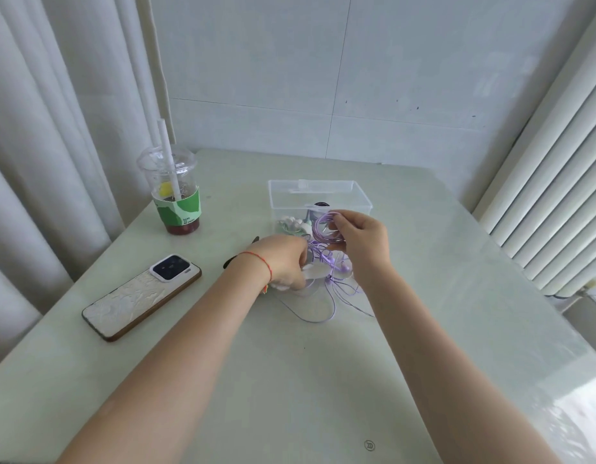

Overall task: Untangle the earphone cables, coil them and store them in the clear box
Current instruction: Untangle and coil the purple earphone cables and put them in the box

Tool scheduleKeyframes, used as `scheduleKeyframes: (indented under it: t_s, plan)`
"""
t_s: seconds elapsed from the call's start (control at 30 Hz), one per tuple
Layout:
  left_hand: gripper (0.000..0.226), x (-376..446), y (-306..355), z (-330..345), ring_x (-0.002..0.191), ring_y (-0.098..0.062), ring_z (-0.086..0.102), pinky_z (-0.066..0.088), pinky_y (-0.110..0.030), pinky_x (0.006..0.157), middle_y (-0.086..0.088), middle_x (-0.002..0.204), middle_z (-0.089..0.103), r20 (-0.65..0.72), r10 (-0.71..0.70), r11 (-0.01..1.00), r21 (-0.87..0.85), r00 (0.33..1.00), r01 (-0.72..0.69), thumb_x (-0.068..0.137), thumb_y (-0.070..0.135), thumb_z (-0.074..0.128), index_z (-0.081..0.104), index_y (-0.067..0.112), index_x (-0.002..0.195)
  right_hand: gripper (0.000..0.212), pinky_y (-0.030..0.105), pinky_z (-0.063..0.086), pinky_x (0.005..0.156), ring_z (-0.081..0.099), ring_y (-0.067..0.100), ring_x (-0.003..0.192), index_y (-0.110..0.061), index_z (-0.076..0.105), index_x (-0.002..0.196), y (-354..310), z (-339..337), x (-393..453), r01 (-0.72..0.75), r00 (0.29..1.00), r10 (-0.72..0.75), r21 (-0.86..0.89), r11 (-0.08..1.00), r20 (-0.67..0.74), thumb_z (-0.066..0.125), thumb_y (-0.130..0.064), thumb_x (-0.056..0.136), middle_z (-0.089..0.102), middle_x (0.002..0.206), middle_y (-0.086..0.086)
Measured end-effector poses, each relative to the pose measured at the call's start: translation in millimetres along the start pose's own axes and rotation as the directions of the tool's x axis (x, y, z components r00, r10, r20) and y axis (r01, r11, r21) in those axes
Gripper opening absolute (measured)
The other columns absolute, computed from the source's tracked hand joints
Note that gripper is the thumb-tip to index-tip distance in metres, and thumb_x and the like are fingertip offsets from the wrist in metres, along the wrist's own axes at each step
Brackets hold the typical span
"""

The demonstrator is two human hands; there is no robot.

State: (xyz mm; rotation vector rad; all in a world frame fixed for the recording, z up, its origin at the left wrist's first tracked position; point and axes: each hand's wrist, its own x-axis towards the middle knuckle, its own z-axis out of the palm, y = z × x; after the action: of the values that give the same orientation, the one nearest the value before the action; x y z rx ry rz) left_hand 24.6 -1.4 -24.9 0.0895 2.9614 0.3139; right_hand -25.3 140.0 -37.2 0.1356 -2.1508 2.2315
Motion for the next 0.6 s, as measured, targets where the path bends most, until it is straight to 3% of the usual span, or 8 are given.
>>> scheduleKeyframes:
  t_s: [0.1, 0.2, 0.27, 0.33, 0.5, 0.6]
  plan:
    - [0.04, -2, 3, -13, 0.087, -0.022, 0.052, 0.039, -0.027, 0.068, -0.001, 0.102, 0.058, -0.066, 0.02, 0.999, -0.033, 0.998, -0.023, 0.076, 0.027, 0.072, 0.055, 0.016, 0.11, 0.015, 0.021, 0.053, 0.05, 0.057, 0.013, 0.054, -0.001, 0.072, 0.099, 1, -7, 1, -0.007, 1.0, 0.007, 0.02, 1.0, -0.005, 0.058, -0.002, 0.092, 0.063, 0.076, 0.009]
    - [0.02, -3, 5, -28, 0.088, -0.022, 0.057, 0.045, -0.026, 0.07, -0.001, 0.098, 0.061, -0.064, 0.043, 0.999, -0.027, 0.997, -0.045, 0.078, 0.024, 0.068, 0.07, 0.018, 0.098, 0.015, 0.021, 0.052, 0.049, 0.057, 0.013, 0.054, -0.002, 0.071, 0.098, 2, -13, 1, -0.01, 1.0, 0.011, 0.038, 0.999, -0.011, 0.057, -0.001, 0.093, 0.062, 0.074, 0.008]
    - [0.015, -2, 6, -37, 0.079, -0.025, 0.058, 0.045, -0.027, 0.064, -0.006, 0.085, 0.063, -0.061, 0.033, 0.999, -0.017, 0.998, -0.034, 0.079, 0.024, 0.063, 0.07, 0.013, 0.086, 0.016, 0.021, 0.052, 0.049, 0.056, 0.011, 0.052, 0.0, 0.071, 0.101, 3, -15, 3, -0.013, 1.0, 0.014, 0.04, 0.999, -0.014, 0.057, -0.001, 0.093, 0.061, 0.074, 0.007]
    - [0.024, 0, 6, -44, 0.065, -0.026, 0.045, 0.033, -0.028, 0.054, -0.009, 0.067, 0.051, -0.092, 0.009, 0.999, -0.051, 0.996, -0.014, 0.08, 0.028, 0.061, 0.059, 0.007, 0.069, 0.017, 0.021, 0.052, 0.049, 0.056, 0.01, 0.051, 0.002, 0.071, 0.103, 2, -17, 5, -0.015, 1.0, 0.016, 0.041, 0.999, -0.017, 0.057, -0.001, 0.092, 0.061, 0.074, 0.008]
    - [0.034, 9, -5, -45, 0.055, -0.021, 0.036, 0.029, -0.029, 0.056, -0.006, 0.057, 0.042, -0.233, -0.064, 0.927, -0.375, 0.97, -0.029, 0.068, 0.045, 0.054, 0.054, 0.012, 0.06, 0.016, 0.022, 0.053, 0.051, 0.057, 0.011, 0.054, -0.001, 0.071, 0.102, -5, -23, 10, -0.024, 1.0, 0.025, 0.095, 0.995, -0.006, 0.057, -0.003, 0.093, 0.061, 0.075, 0.007]
    - [0.038, 19, -5, -30, 0.044, -0.019, 0.039, 0.034, -0.024, 0.049, -0.007, 0.051, 0.045, -0.278, -0.158, 0.73, -0.679, 0.948, -0.077, 0.085, 0.038, 0.063, 0.053, 0.011, 0.061, 0.012, 0.018, 0.051, 0.052, 0.058, 0.011, 0.058, -0.005, 0.07, 0.097, -15, -24, 14, -0.17, 0.985, 0.158, 0.341, 0.925, 0.063, 0.059, -0.007, 0.094, 0.062, 0.075, 0.005]
